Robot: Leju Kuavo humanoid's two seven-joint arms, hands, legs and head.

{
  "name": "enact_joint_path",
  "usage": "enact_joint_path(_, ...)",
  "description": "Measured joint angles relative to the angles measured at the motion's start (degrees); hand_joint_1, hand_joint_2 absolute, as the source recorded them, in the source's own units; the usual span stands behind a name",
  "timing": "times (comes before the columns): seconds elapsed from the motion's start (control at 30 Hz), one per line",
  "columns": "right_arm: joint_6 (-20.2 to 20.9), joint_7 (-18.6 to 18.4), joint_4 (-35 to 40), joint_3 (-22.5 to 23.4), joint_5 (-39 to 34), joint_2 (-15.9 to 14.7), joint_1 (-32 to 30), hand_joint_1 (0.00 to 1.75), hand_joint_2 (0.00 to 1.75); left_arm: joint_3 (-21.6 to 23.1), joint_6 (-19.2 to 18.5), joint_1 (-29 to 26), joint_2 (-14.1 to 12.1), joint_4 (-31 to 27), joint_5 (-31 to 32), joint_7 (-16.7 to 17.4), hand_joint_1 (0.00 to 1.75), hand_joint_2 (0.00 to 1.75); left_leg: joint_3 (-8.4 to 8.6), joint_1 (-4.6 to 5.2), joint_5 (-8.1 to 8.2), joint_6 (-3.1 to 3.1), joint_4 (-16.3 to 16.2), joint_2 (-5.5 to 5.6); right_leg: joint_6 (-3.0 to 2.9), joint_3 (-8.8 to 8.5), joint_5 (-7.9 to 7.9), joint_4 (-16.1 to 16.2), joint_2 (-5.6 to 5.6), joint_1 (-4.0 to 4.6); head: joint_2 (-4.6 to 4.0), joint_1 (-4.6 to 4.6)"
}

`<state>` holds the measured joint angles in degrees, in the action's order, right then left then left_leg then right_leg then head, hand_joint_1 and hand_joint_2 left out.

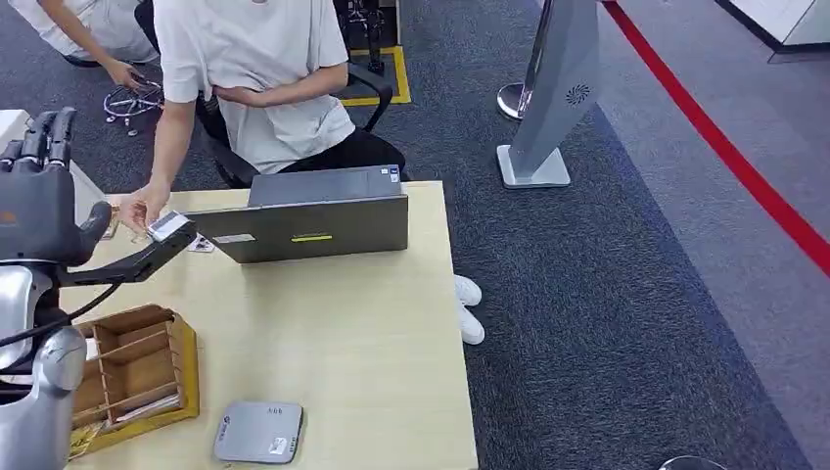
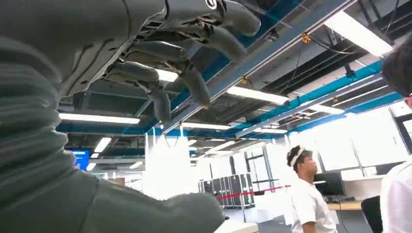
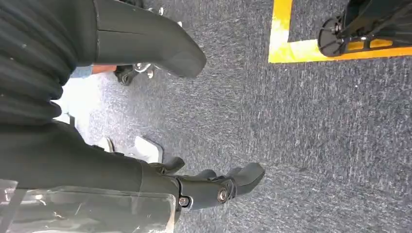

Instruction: Pass the card to the sensor for recognition and then transmit it.

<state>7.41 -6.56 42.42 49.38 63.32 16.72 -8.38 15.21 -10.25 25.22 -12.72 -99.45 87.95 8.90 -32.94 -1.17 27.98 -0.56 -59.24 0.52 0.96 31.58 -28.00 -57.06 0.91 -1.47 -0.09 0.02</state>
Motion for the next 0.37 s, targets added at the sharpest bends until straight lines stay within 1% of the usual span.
enact_joint_path(0.03,0.0,-0.2,0.0,0.11,0.24,0.0,-0.01,0.0,0.0,-0.02,-0.18,-0.07,-0.2,-0.02,0.0,0.0,0.0,1.75,0.0,-0.01,-0.01,-0.01,0.0,0.0,0.0,-0.01,0.0,-0.01,0.0,0.0,0.0,0.0)
enact_joint_path(0.17,0.55,-0.79,0.02,0.79,0.83,0.0,-0.06,0.0,0.0,-0.59,-0.44,-0.67,-1.25,-0.31,0.0,-0.33,0.0,1.75,0.0,-0.02,-0.05,0.0,0.0,0.03,0.0,-0.04,0.01,-0.06,-0.03,0.01,0.0,0.02)
enact_joint_path(0.27,0.63,-0.92,0.02,1.25,1.22,0.0,-0.13,0.0,0.0,-2.65,0.09,-2.41,-1.51,-1.25,0.0,-2.03,0.0,1.75,0.02,-0.02,-0.06,-0.03,0.0,0.02,-0.01,-0.03,0.01,-0.07,-0.01,0.01,0.0,0.0)
enact_joint_path(0.37,0.66,-0.92,0.02,1.55,1.46,0.0,-0.17,0.0,0.0,-4.04,0.11,-3.59,-1.57,-1.92,0.0,-2.47,0.0,1.75,-0.01,-0.02,-0.06,-0.03,0.0,0.08,-0.01,-0.04,0.0,-0.06,-0.12,0.01,0.0,0.0)
